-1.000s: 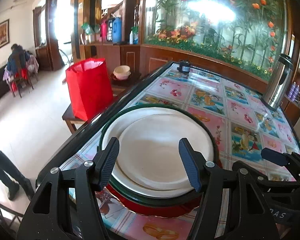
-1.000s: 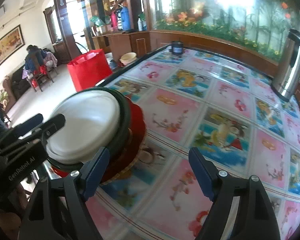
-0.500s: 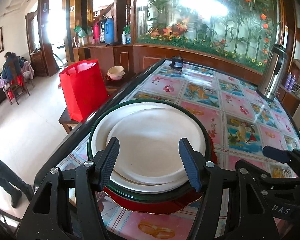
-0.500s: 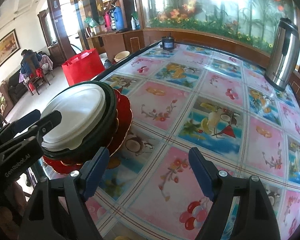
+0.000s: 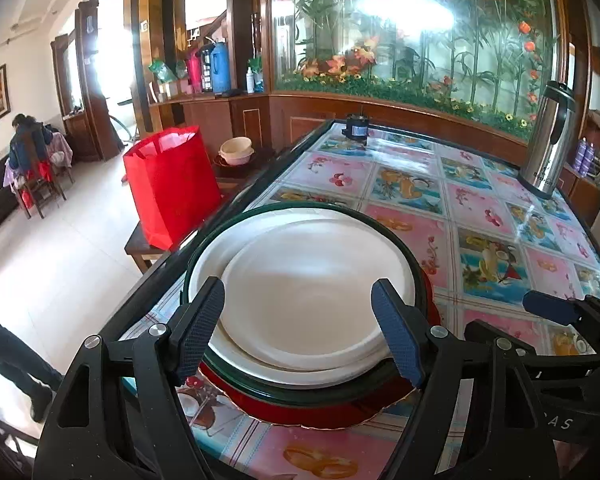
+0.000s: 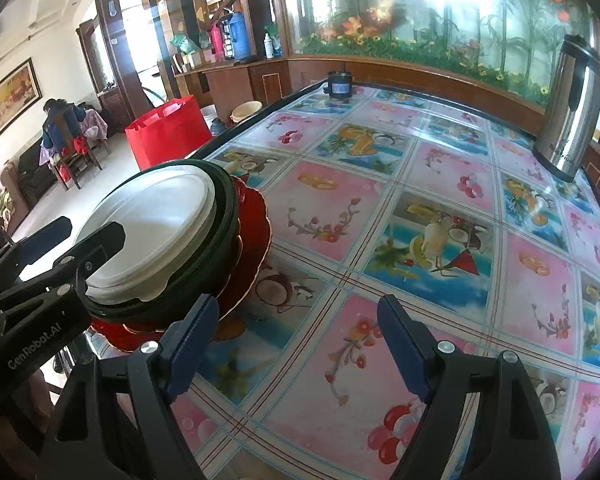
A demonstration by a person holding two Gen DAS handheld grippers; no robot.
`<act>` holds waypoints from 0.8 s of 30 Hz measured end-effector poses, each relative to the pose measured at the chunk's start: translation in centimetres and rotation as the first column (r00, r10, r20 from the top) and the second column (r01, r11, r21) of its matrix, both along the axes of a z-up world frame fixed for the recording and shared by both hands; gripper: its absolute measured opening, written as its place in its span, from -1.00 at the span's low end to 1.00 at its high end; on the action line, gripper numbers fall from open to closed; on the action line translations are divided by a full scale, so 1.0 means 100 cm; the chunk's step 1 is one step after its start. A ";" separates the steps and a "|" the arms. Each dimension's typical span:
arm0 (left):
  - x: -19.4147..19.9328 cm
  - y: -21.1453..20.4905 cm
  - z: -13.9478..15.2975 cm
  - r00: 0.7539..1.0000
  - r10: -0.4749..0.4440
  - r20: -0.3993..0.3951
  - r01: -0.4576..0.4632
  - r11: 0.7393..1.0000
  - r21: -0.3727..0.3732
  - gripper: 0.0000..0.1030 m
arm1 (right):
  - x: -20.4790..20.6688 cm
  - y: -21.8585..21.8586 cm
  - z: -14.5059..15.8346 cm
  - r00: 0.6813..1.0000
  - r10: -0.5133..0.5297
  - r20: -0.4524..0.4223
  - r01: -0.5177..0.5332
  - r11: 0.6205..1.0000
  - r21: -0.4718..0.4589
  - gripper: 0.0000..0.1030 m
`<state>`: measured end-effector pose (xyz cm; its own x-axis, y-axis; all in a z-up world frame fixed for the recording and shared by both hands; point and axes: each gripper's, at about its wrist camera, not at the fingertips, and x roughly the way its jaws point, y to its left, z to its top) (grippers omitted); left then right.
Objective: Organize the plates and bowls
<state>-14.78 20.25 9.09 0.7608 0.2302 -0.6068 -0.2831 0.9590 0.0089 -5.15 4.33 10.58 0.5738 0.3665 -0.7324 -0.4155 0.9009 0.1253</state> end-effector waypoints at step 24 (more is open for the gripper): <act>-0.005 -0.001 0.004 1.000 -0.004 0.012 0.003 1.000 0.019 0.50 | -0.001 0.002 0.002 1.000 0.011 -0.002 -0.011 1.000 -0.008 0.59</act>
